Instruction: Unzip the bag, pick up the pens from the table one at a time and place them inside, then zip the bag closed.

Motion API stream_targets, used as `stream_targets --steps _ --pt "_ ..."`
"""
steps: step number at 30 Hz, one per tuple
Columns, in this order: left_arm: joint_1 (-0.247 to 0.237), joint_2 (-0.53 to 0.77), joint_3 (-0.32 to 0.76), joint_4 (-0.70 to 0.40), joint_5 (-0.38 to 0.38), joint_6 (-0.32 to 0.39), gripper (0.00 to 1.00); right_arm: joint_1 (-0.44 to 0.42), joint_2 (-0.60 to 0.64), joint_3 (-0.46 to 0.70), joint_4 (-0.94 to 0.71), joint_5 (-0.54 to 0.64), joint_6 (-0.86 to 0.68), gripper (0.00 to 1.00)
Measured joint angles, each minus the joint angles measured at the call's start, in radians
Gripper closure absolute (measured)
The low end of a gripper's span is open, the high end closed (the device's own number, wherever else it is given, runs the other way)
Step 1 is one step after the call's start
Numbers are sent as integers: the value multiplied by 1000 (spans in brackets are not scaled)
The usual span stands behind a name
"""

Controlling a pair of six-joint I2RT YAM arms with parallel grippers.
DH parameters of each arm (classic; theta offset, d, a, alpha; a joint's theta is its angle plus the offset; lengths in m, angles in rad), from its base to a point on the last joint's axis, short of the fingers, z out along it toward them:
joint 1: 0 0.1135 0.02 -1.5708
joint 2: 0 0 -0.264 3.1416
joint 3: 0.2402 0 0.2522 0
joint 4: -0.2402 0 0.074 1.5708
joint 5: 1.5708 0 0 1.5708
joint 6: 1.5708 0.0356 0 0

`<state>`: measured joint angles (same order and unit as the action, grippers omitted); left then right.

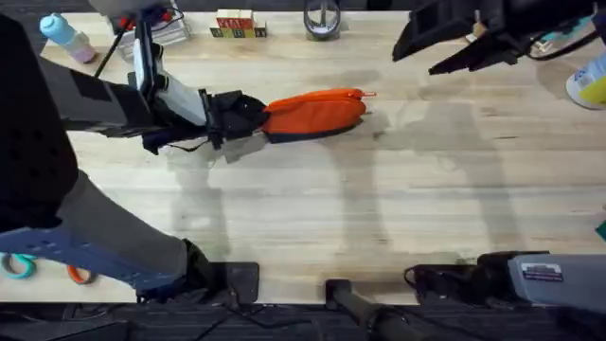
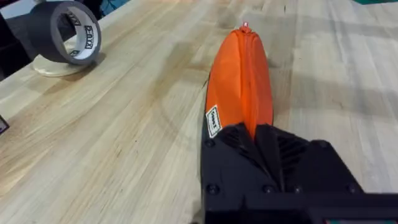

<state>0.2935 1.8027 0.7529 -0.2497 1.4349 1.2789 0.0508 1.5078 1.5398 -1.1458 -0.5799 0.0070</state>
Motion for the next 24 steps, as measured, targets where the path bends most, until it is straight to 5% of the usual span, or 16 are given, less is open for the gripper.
stream_targets --steps 8,24 --pt "0 0 0 0 0 0 959 -74 0 -82 42 -179 -14 5" --pt "0 0 0 0 0 0 959 -85 55 -245 195 -315 -60 6"
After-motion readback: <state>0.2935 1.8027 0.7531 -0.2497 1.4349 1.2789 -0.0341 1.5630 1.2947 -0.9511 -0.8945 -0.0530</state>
